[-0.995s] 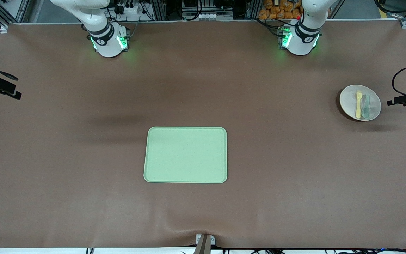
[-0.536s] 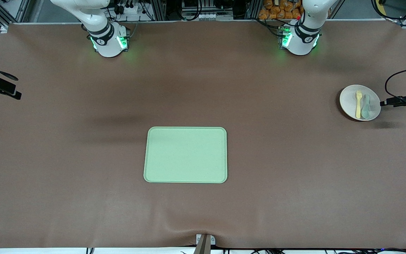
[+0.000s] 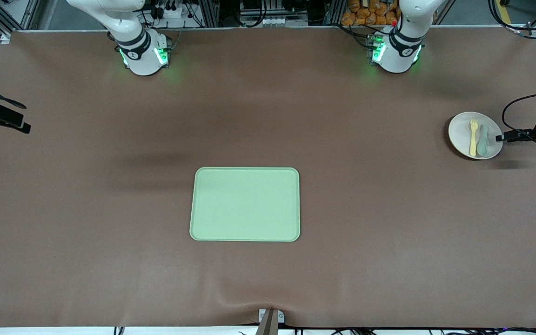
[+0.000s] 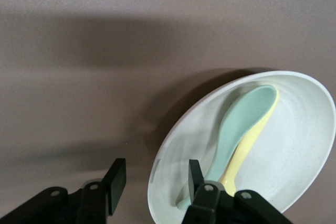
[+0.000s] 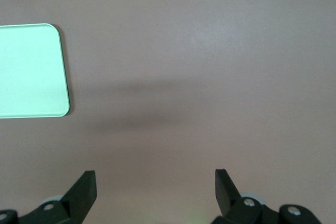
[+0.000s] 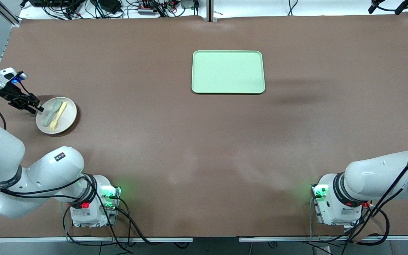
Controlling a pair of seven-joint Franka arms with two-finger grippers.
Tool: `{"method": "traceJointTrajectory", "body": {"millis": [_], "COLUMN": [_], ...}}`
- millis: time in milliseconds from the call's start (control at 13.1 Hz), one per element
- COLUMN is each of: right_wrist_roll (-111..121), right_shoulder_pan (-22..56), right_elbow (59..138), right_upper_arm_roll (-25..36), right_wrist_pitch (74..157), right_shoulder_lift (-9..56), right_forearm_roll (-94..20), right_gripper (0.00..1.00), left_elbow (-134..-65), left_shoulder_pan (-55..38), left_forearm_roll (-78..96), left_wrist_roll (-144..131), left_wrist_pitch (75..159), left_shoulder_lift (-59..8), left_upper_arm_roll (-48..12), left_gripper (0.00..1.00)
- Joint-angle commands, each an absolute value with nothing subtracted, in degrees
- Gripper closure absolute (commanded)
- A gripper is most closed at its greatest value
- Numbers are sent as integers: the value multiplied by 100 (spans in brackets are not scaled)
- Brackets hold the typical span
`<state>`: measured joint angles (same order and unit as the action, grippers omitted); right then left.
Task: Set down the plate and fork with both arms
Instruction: 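Close the left gripper on the white plate's rim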
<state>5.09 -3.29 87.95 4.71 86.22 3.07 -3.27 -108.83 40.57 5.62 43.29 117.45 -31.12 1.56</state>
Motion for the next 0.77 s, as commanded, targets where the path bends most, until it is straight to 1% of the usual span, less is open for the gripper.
{"method": "traceJointTrajectory", "body": {"millis": [0, 77, 230, 383, 613, 689], "right_wrist_roll": [448, 448, 448, 448, 448, 448], "right_shoulder_pan": [-316, -316, -316, -316, -308, -308], "right_elbow": [8745, 8745, 8745, 8745, 8745, 8745], "right_upper_arm_roll": [448, 448, 448, 448, 448, 448], "right_wrist_pitch": [8675, 8675, 8692, 8701, 8692, 8692], "right_shoulder_lift": [343, 343, 369, 378, 378, 378], "right_forearm_roll": [-325, -316, -316, -316, -325, -325], "right_gripper": [0, 0, 0, 0, 0, 0], "left_elbow": [-10872, -10872, -10872, -10855, -10863, -10855], "left_shoulder_pan": [4131, 4131, 4131, 4131, 4113, 4113], "left_forearm_roll": [510, 510, 510, 510, 510, 510], "left_wrist_roll": [4491, 4535, 4561, 4562, 4553, 4553], "left_wrist_pitch": [11812, 11812, 11812, 11812, 11804, 11804], "left_shoulder_lift": [-3225, -3252, -3252, -3252, -3252, -3252], "left_upper_arm_roll": [97, 88, 88, 79, 70, 62], "left_gripper": [49, 53, 66, 75, 83, 84]}}
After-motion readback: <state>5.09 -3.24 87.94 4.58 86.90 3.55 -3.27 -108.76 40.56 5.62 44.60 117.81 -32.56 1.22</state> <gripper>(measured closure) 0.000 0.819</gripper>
